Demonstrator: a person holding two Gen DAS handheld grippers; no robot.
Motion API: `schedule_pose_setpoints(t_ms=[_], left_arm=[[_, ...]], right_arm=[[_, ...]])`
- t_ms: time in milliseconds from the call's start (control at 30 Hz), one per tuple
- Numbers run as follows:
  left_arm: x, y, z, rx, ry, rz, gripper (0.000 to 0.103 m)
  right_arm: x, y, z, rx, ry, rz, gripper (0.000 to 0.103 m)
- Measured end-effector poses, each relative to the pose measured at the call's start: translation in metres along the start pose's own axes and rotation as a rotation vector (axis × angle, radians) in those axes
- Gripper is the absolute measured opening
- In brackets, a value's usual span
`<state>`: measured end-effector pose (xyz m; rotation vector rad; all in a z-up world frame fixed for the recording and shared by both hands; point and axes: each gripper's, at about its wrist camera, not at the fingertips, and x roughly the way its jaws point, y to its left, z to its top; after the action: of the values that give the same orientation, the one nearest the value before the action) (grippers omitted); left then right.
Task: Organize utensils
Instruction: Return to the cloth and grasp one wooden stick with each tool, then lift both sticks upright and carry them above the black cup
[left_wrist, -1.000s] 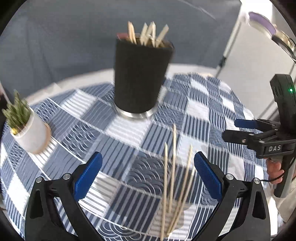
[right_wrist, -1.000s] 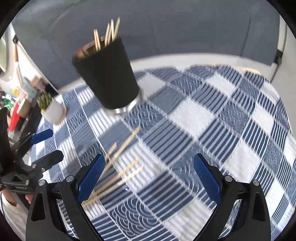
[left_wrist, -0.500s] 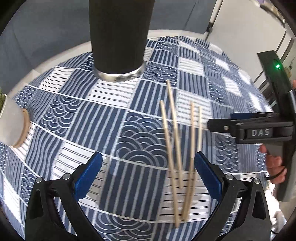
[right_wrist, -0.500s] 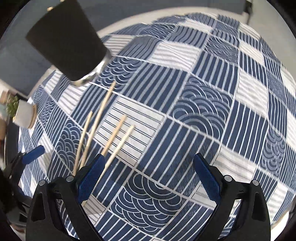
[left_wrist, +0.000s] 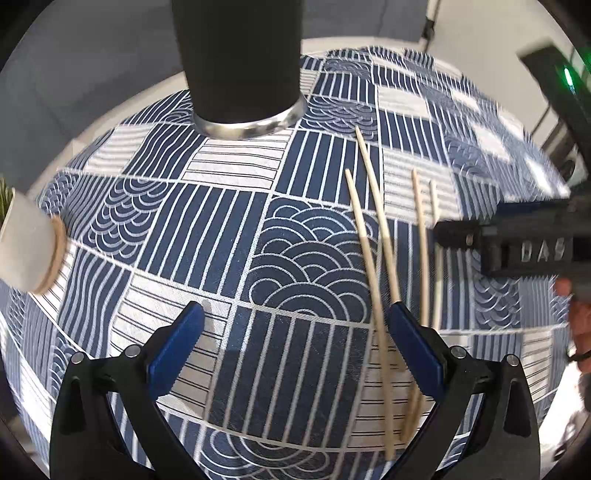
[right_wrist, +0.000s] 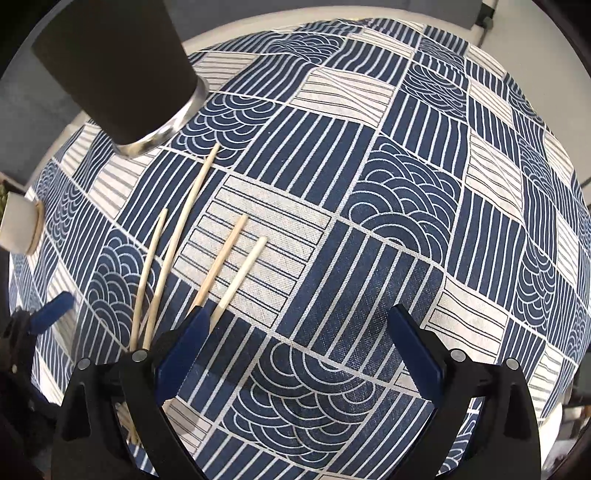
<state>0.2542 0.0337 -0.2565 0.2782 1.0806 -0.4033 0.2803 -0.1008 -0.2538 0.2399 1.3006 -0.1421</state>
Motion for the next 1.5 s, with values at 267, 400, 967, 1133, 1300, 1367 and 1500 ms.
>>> schedule_pose_setpoints(t_ms=[267, 400, 967, 1133, 1300, 1367, 1500], left_arm=[[0.003, 0.007, 0.008, -0.04, -0.001, 0.012, 0.087], [-0.003, 0.016, 0.012, -0.099, 0.0, 0.037, 0.061], [-0.02, 0.054, -0.011, -0.256, 0.07, -0.066, 0.005], [-0.025, 0.065, -0.01, -0.262, 0.066, -0.084, 0.005], [-0.036, 0.067, 0.005, -0.228, 0.056, -0.037, 0.005], [-0.042, 0.067, 0.013, -0.221, 0.046, -0.015, 0.005], [-0.057, 0.07, 0.03, -0.229, 0.014, 0.041, 0.005]], right_arm=[[-0.002, 0.011, -0.002, 0.031, 0.039, -0.054, 0.079], [-0.011, 0.013, -0.002, -0.031, 0.052, -0.037, 0.037], [-0.046, -0.043, 0.003, -0.014, -0.049, 0.071, 0.005], [-0.067, -0.064, 0.027, -0.017, -0.116, 0.062, 0.005], [-0.082, -0.073, 0.045, -0.008, -0.166, 0.082, 0.005], [-0.089, -0.067, 0.05, -0.017, -0.178, 0.086, 0.005], [-0.106, -0.067, 0.065, -0.07, -0.227, 0.1, 0.005]])
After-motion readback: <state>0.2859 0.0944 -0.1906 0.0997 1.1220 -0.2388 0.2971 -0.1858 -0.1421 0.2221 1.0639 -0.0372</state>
